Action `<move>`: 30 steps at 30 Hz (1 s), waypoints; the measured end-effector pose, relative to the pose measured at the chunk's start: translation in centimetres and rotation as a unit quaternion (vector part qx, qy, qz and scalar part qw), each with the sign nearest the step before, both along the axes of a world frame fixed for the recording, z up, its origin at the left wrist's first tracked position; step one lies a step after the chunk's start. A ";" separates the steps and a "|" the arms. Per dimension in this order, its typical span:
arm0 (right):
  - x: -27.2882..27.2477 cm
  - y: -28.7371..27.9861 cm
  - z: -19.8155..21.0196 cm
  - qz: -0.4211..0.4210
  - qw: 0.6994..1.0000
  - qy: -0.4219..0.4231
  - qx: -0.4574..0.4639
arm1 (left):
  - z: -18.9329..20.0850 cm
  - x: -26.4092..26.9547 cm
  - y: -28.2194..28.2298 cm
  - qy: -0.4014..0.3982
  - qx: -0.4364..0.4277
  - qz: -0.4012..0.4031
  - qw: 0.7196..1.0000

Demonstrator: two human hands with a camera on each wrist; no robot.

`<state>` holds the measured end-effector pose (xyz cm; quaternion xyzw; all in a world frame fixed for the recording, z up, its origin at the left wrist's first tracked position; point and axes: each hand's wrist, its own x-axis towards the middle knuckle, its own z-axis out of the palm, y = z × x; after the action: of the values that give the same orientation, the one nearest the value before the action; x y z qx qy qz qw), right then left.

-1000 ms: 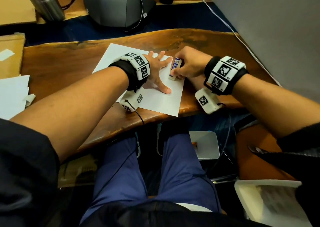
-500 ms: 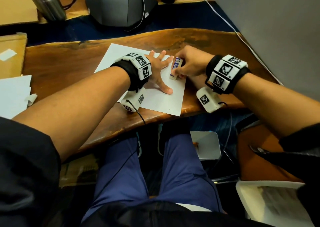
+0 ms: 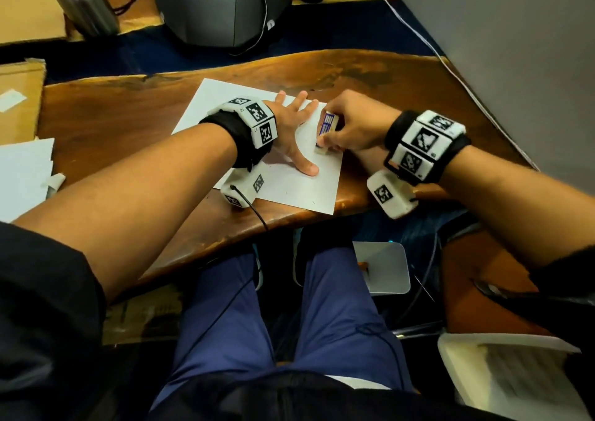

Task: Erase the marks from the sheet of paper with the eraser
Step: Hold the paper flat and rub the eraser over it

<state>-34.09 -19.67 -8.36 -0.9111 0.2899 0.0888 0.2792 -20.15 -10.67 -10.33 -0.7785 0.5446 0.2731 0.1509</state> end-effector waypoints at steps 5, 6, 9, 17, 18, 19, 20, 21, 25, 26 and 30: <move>-1.5 1.0 -0.1 0.025 0.999 0.017 0.038 | -0.2 0.1 -0.2 0.004 0.003 0.002 1.000; -1.0 0.4 -0.2 0.003 0.999 0.008 0.041 | -0.2 0.1 -0.2 0.002 0.001 0.001 1.000; 0.7 -2.0 -0.4 -0.062 0.997 -0.045 -0.015 | -0.2 0.2 -0.2 -0.002 0.002 -0.003 1.000; 3.8 -4.7 0.0 -0.101 0.993 -0.058 -0.020 | -0.5 0.3 -0.2 0.001 0.000 0.000 1.000; 3.9 -4.6 0.0 -0.073 0.997 -0.039 -0.013 | -0.5 0.4 -0.1 0.001 -0.002 0.001 1.000; 3.7 -4.3 0.1 -0.040 0.999 -0.015 -0.008 | -0.5 0.4 -0.1 0.001 -0.005 0.001 1.000; 3.5 -4.1 0.1 -0.014 1.000 0.004 -0.003 | -0.4 0.4 0.0 0.001 -0.007 0.001 1.000; 3.3 -4.0 0.2 -0.002 1.000 0.014 0.003 | -0.4 0.4 0.0 0.001 -0.008 0.000 1.000; 3.7 -4.9 0.5 -0.067 0.997 -0.027 -0.014 | -0.5 0.3 0.0 -0.006 -0.013 -0.004 1.000; 3.9 -5.1 0.7 -0.087 0.995 -0.038 -0.020 | -0.5 0.4 0.0 -0.008 -0.017 -0.003 1.000; 2.9 -6.2 1.1 -0.141 0.986 -0.087 0.001 | -1.2 0.9 0.1 -0.002 -0.029 -0.016 0.999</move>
<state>-31.15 -25.89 -7.23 -0.8649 0.3901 -0.0305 0.3143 -19.22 -10.60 -11.58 -0.7741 0.5643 0.2538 0.1338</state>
